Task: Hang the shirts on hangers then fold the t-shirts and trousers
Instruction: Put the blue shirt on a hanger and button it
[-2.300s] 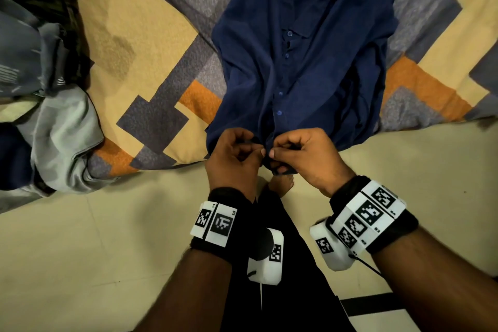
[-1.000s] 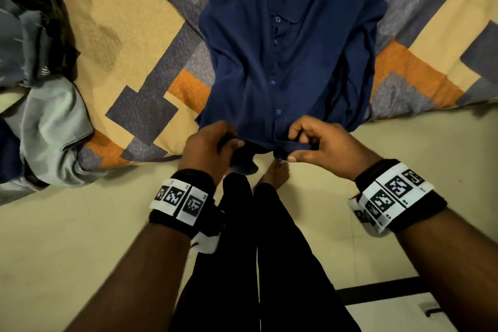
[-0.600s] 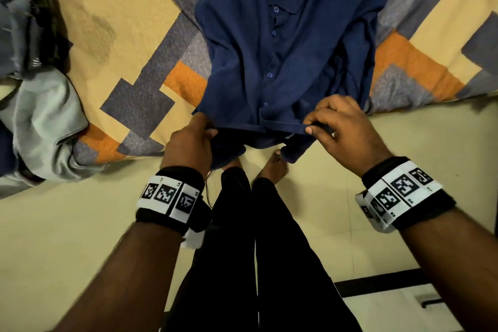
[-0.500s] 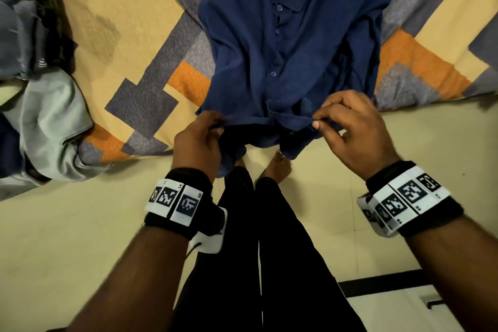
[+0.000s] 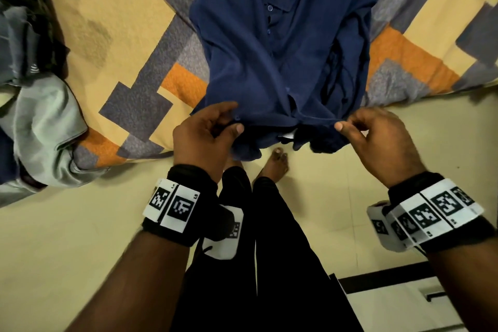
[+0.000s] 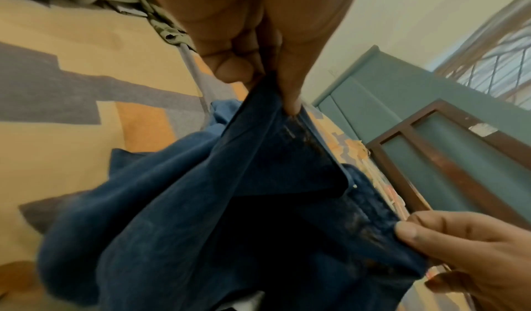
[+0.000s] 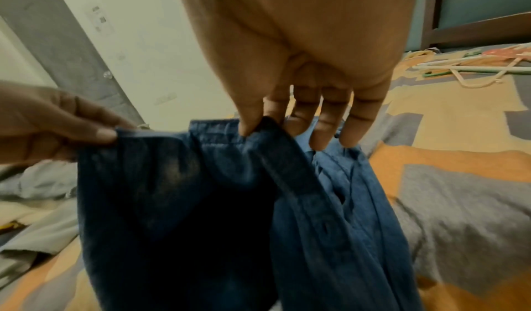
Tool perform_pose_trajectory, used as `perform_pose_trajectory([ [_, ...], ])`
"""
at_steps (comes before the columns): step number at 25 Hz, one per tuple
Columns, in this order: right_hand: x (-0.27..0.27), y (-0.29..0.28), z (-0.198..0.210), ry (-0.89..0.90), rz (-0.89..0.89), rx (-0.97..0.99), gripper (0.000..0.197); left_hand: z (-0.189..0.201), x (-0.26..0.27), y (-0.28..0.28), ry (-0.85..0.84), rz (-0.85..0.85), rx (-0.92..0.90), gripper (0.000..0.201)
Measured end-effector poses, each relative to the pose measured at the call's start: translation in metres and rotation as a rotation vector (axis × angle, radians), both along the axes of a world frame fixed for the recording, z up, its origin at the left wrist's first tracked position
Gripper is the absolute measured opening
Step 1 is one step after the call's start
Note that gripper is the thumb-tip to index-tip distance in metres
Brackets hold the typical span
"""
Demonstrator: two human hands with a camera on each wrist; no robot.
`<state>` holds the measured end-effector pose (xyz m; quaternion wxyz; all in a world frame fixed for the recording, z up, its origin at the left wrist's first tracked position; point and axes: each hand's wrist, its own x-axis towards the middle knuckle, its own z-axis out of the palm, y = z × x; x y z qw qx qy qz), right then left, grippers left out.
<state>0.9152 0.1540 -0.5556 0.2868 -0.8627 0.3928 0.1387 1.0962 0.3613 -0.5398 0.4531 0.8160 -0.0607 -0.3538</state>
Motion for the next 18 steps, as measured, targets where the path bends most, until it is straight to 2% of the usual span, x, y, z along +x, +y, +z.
perform_pose_trajectory([
  [1,-0.001,0.000,0.001,0.000,0.003,0.064,0.030,-0.002,0.001,0.002,-0.017,-0.030,0.074,0.029],
  [3,0.003,0.007,0.010,-0.089,-0.107,0.357,0.038,-0.002,0.001,0.001,-0.030,-0.046,0.107,0.026],
  [5,0.016,0.018,0.023,-0.245,-0.259,0.699,0.044,0.004,-0.001,-0.005,0.023,-0.032,0.007,0.028],
  [7,0.028,0.027,0.033,-0.323,-0.320,0.888,0.045,0.015,-0.007,-0.017,0.125,-0.041,-0.124,0.029],
  [10,0.046,0.037,0.043,-0.392,-0.301,0.935,0.020,0.033,-0.016,-0.028,0.201,-0.066,-0.284,0.029],
  [12,0.050,0.035,0.048,-0.431,-0.287,0.907,0.016,0.039,-0.017,-0.029,0.116,-0.089,-0.343,0.028],
  [15,0.047,0.032,0.048,-0.455,-0.278,0.869,0.015,0.040,-0.021,-0.029,-0.038,-0.159,-0.296,0.027],
  [18,0.039,0.038,0.042,-0.452,-0.284,0.817,0.015,0.034,-0.035,-0.028,-0.023,-0.169,-0.235,0.025],
])
